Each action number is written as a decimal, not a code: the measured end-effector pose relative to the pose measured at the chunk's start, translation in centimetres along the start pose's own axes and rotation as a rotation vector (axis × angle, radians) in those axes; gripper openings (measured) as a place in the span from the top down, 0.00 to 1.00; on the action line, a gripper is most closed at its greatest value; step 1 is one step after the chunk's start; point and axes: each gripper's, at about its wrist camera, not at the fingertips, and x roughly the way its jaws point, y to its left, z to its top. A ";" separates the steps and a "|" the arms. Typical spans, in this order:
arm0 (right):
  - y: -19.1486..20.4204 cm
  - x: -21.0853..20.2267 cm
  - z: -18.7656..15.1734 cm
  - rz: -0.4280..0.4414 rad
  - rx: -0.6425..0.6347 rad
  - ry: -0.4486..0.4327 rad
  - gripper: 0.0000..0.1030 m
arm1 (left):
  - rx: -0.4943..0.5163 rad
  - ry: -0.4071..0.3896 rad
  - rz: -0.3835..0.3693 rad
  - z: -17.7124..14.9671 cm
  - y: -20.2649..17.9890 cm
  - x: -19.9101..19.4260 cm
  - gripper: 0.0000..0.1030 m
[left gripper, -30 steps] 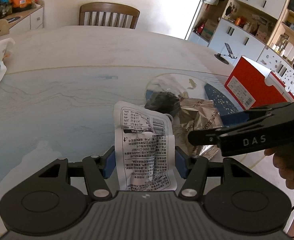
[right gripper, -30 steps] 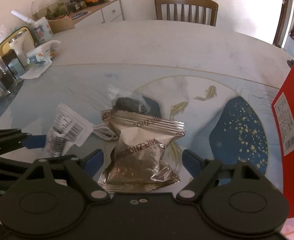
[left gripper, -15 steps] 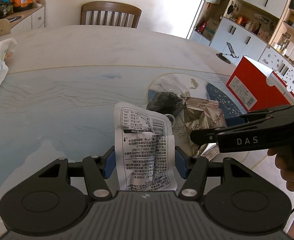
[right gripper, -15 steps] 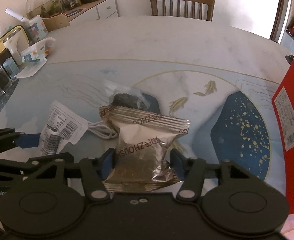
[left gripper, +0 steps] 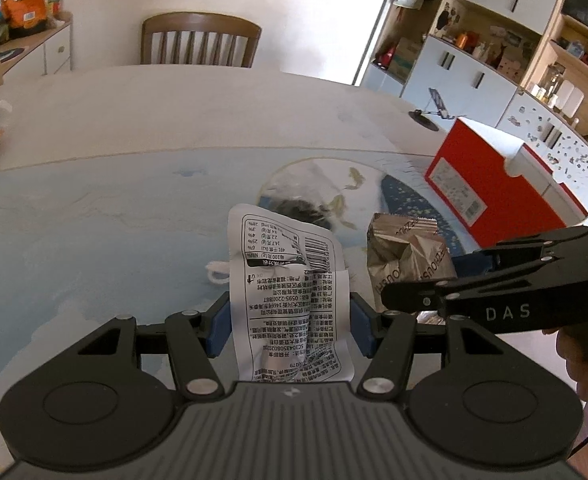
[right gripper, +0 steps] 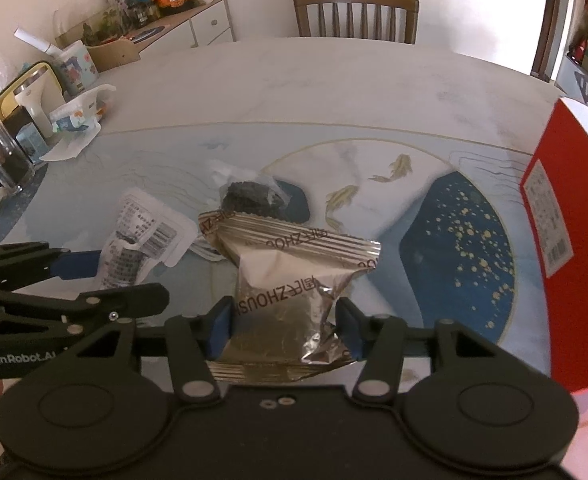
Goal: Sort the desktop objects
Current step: 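Carry the silver foil bag with right tool to the shoebox while left tool carries the white packet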
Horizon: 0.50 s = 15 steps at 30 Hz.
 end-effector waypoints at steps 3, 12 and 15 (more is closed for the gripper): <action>-0.3 -0.8 -0.2 0.000 0.009 -0.009 0.48 | 0.009 -0.004 -0.011 0.4 -0.7 -0.1 0.43; -1.9 -3.6 -0.9 -0.015 0.041 -0.037 0.48 | 0.041 -0.003 -0.053 1.6 -3.3 -1.0 0.43; -2.5 -4.9 -1.2 -0.022 0.054 -0.049 0.48 | 0.055 -0.001 -0.070 2.1 -4.3 -1.5 0.43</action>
